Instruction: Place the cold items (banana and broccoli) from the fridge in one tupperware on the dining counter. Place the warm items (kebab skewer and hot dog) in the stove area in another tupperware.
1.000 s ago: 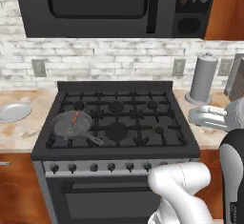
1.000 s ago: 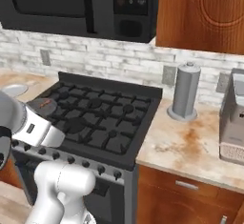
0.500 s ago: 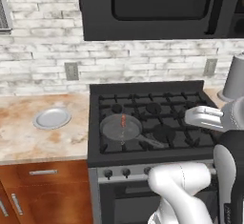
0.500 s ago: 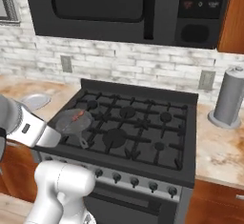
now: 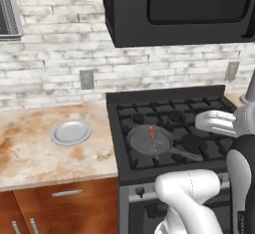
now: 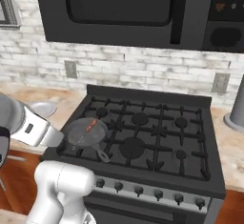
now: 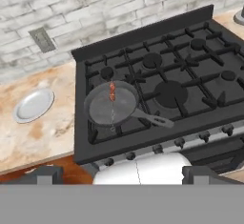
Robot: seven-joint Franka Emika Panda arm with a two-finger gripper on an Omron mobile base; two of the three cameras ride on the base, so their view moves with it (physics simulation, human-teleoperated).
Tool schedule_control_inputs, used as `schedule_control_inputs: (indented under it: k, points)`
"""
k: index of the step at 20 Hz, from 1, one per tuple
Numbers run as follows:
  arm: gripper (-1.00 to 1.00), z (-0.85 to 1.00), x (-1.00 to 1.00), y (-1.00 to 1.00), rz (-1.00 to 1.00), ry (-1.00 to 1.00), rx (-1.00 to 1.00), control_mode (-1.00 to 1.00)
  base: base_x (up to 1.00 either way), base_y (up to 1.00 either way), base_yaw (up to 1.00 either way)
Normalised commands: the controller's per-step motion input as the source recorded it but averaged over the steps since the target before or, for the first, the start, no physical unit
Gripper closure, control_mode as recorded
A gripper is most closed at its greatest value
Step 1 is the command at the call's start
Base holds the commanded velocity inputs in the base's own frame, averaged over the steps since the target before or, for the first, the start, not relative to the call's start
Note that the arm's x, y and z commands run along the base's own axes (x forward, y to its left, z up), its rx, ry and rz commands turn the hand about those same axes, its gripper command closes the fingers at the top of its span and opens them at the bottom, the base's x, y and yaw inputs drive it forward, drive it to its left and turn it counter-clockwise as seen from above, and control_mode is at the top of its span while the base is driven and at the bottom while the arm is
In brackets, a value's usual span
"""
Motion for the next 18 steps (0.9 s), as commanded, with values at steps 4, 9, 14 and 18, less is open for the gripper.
schedule_control_inputs:
  k: [4, 9, 14, 18]
  points:
    - [-1.0, 0.0, 0.0, 0.0, 0.0, 0.0, 0.0, 1.0, 0.65, 0.44, -0.18]
    - [-1.0, -0.27, 0.8, 0.07, 0.02, 0.32, 0.0, -1.0, 0.2, 0.03, 0.0]
    - [-1.0, -0.71, 0.83, 0.01, 0.06, 0.39, 0.0, -1.0, 0.0, 0.0, 0.0]
    - [-1.0, -0.85, 0.35, 0.0, 0.01, 0.04, 0.0, -1.0, 0.0, 0.0, 0.0]
